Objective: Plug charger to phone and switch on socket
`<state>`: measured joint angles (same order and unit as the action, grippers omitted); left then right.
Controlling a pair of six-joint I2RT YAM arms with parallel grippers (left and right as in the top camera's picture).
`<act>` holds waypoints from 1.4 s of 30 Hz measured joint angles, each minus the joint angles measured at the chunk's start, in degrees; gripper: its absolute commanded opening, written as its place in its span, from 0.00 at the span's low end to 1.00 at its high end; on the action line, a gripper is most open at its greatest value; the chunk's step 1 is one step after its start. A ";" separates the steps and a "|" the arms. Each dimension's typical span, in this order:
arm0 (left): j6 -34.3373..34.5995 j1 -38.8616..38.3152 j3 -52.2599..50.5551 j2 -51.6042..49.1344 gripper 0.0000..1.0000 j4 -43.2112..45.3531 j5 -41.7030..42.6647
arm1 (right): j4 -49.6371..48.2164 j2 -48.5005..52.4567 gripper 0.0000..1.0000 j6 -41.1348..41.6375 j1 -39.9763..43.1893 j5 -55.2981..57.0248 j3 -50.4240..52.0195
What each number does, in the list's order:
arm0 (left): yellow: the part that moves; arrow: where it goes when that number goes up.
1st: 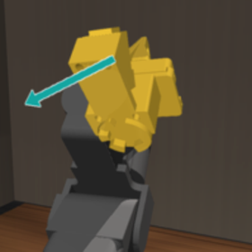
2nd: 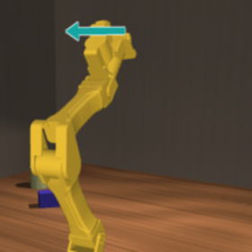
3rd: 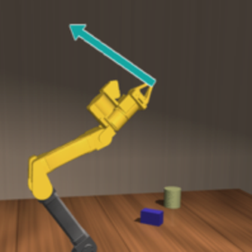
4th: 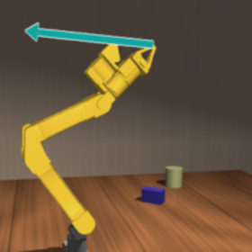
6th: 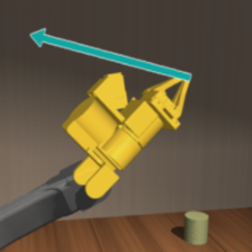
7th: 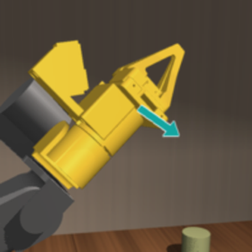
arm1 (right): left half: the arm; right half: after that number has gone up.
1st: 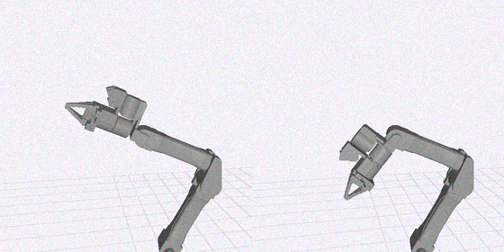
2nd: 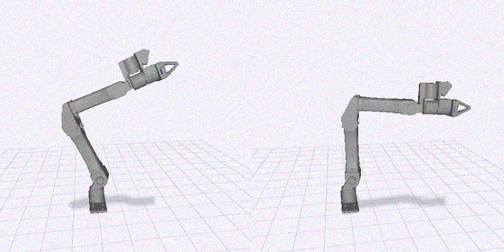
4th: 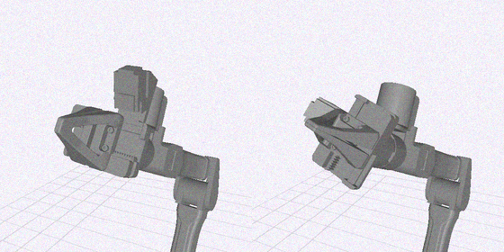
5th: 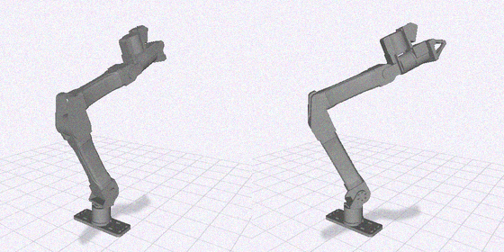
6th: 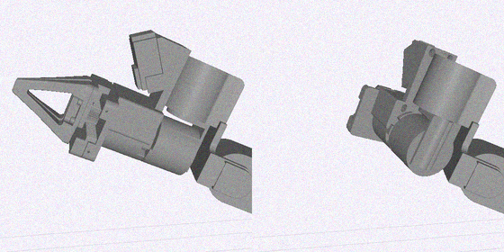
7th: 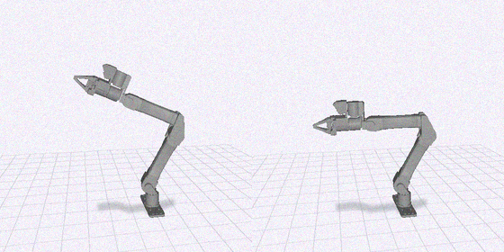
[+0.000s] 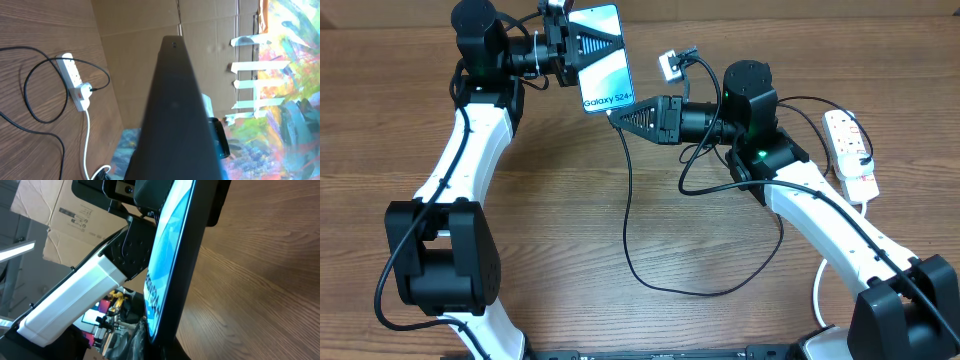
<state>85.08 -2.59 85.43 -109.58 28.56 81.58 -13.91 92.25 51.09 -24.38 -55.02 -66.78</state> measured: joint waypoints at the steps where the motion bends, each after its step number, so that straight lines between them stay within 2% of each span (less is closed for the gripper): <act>1: -0.02 0.00 0.00 0.00 0.04 -0.22 -0.17 | 0.00 0.00 0.04 0.11 0.02 0.07 0.00; 13: -2.71 0.07 0.00 -0.07 0.04 -0.90 -1.97 | 4.26 -0.07 0.04 -0.79 0.22 1.97 -0.11; 17: -4.07 0.61 0.04 -0.07 0.04 -4.24 -2.14 | 15.32 -0.02 0.04 -5.60 0.79 4.98 -0.26; 21: -7.67 1.73 0.04 -0.07 0.04 -11.45 -2.38 | 29.88 0.07 0.04 -13.79 1.16 10.23 -0.28; 24: -11.89 2.75 0.04 -0.07 0.04 -18.34 -2.78 | 40.15 0.07 0.04 -20.85 1.42 18.05 -0.20; 29: -18.29 3.45 0.02 -0.07 0.05 -25.38 -3.08 | 50.58 0.09 0.04 -29.83 1.88 36.63 -0.17; 31: -20.37 3.43 0.02 -0.07 0.04 -25.99 -3.17 | 52.43 0.11 0.04 -32.06 1.90 44.63 0.13; 35: -22.56 3.43 0.02 -0.07 0.04 -26.03 -3.32 | 52.41 0.13 0.04 -34.42 1.95 52.98 3.04; 42: -23.82 3.43 0.02 -0.07 0.04 -26.01 -4.28 | 47.41 1.14 0.04 -35.43 1.95 57.99 10.78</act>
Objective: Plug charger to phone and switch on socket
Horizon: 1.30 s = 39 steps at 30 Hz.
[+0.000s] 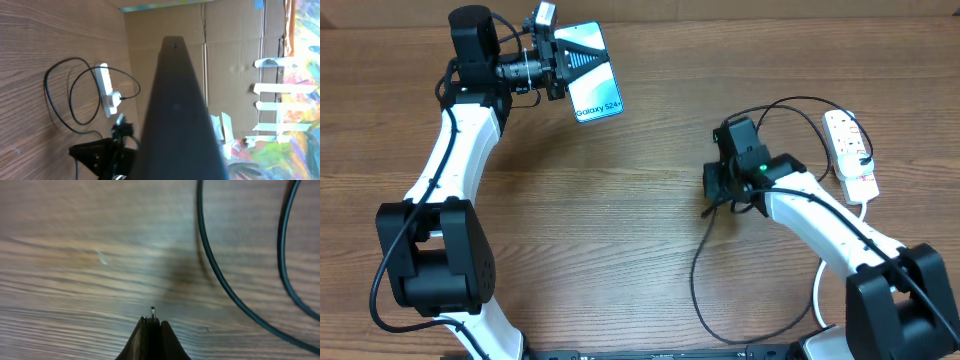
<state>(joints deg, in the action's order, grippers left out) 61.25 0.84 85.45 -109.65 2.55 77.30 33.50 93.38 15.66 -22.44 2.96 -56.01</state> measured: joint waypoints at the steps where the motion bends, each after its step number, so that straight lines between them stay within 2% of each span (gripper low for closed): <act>1: -0.02 0.00 0.00 0.00 0.04 -0.02 -0.02 | -0.50 0.07 0.04 -0.09 0.00 0.28 1.11; 11: -0.22 0.00 0.00 0.00 0.04 -0.02 -0.22 | -4.52 0.07 0.04 0.44 0.00 1.33 10.29; 13: -0.22 0.00 0.00 0.00 0.04 -0.02 -0.22 | -5.66 -0.13 0.11 0.94 0.00 1.42 11.08; 15: -0.22 0.00 0.00 0.00 0.04 -0.02 -0.22 | -6.34 -0.35 0.32 1.40 0.00 1.60 11.65; 17: -0.22 0.00 0.00 0.00 0.05 -0.02 -0.24 | -6.67 -0.55 0.36 1.77 -0.09 1.42 11.78; 20: -0.22 0.00 0.00 0.00 0.04 -0.02 -0.22 | -6.21 -0.59 0.35 1.97 -0.09 1.64 11.78; 27: -0.22 0.00 0.00 0.00 0.04 -0.02 -0.22 | -4.37 -0.85 0.17 3.32 0.00 1.95 11.78; 39: -0.22 0.00 0.00 0.00 0.04 -0.02 -0.22 | -6.73 -0.87 0.15 3.82 0.28 1.07 12.20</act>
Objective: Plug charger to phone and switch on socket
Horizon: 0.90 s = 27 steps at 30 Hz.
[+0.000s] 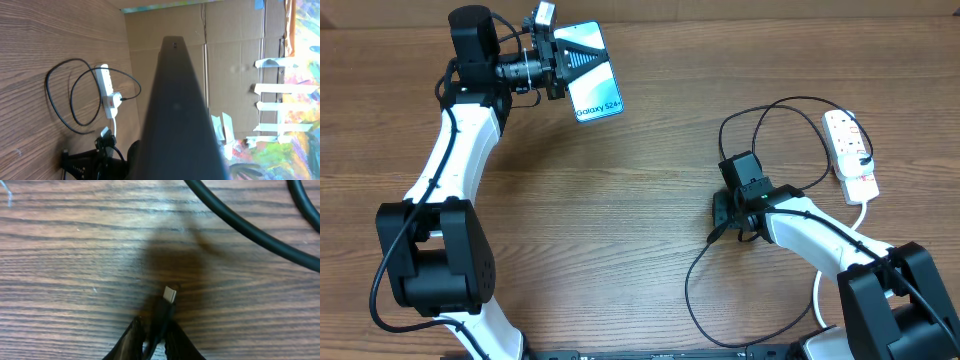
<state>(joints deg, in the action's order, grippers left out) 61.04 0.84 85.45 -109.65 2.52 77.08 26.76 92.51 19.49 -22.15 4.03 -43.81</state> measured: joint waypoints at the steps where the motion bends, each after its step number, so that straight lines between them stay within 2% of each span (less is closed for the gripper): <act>1: 0.00 0.00 0.00 0.00 0.04 0.00 0.00 | -0.31 0.00 0.15 0.00 0.00 -0.20 0.02; 8: 0.00 0.00 0.00 0.00 0.04 0.00 0.00 | -0.90 0.00 0.15 0.87 0.00 -0.63 0.13; 11: 0.00 0.00 0.00 0.00 0.04 0.00 0.00 | -1.05 0.00 0.22 1.38 0.00 -0.68 0.15; 15: 0.00 0.00 0.00 0.00 0.04 0.00 0.00 | -1.33 0.00 0.23 1.53 -0.02 -1.09 0.15; 22: 0.00 0.00 0.00 0.00 0.04 0.00 0.00 | -1.20 0.00 0.04 3.82 0.00 -0.50 0.24; 27: 0.00 0.00 0.00 0.00 0.04 0.00 0.00 | -1.66 0.02 0.04 3.72 0.00 -0.17 0.33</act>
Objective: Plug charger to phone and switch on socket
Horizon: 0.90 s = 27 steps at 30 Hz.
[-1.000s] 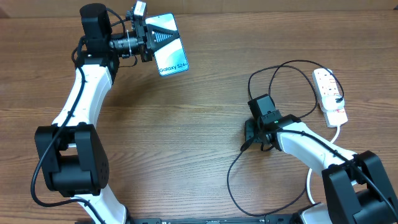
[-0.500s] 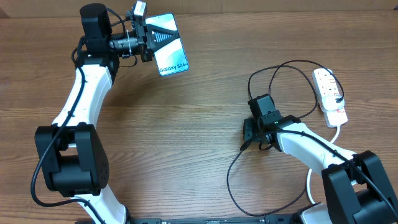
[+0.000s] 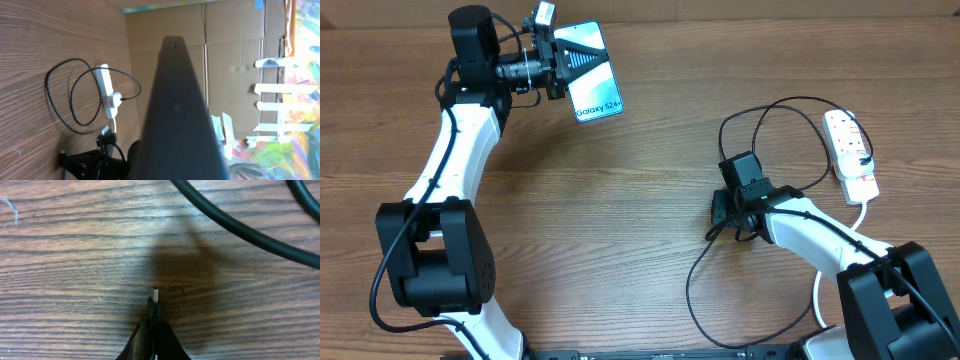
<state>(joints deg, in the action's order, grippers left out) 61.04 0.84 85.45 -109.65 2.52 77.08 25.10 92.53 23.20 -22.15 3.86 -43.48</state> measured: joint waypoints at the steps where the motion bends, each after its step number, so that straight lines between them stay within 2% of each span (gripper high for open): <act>1: 0.00 0.00 0.00 0.00 0.04 0.00 0.00 | -0.15 0.00 0.04 -0.70 -0.02 0.09 0.00; 11: 0.00 0.00 0.00 0.00 0.04 0.00 0.00 | 0.31 0.07 0.04 -10.97 -0.24 1.97 -0.24; 14: 0.00 0.00 0.00 0.00 0.04 0.00 0.00 | 0.42 0.07 0.17 -11.65 -1.22 4.09 -0.26; 18: 0.00 0.00 0.00 0.00 0.04 -0.02 0.00 | 0.50 0.11 0.27 -12.39 -2.32 6.40 -0.28; 22: 0.00 0.00 0.00 0.00 0.04 0.00 0.00 | 0.50 0.11 0.25 -11.89 -2.54 7.34 -0.28; 25: 0.00 0.00 0.00 0.00 0.04 0.00 0.00 | 0.28 0.24 0.16 -10.58 -2.64 7.43 -0.28; 27: 0.00 0.00 0.00 0.00 0.04 -0.02 0.00 | -0.09 0.42 0.15 -8.83 -2.71 6.99 -0.31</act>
<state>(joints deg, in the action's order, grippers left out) 61.04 0.84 85.45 -109.65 2.50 77.08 25.02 92.95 14.37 -24.86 10.85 -43.79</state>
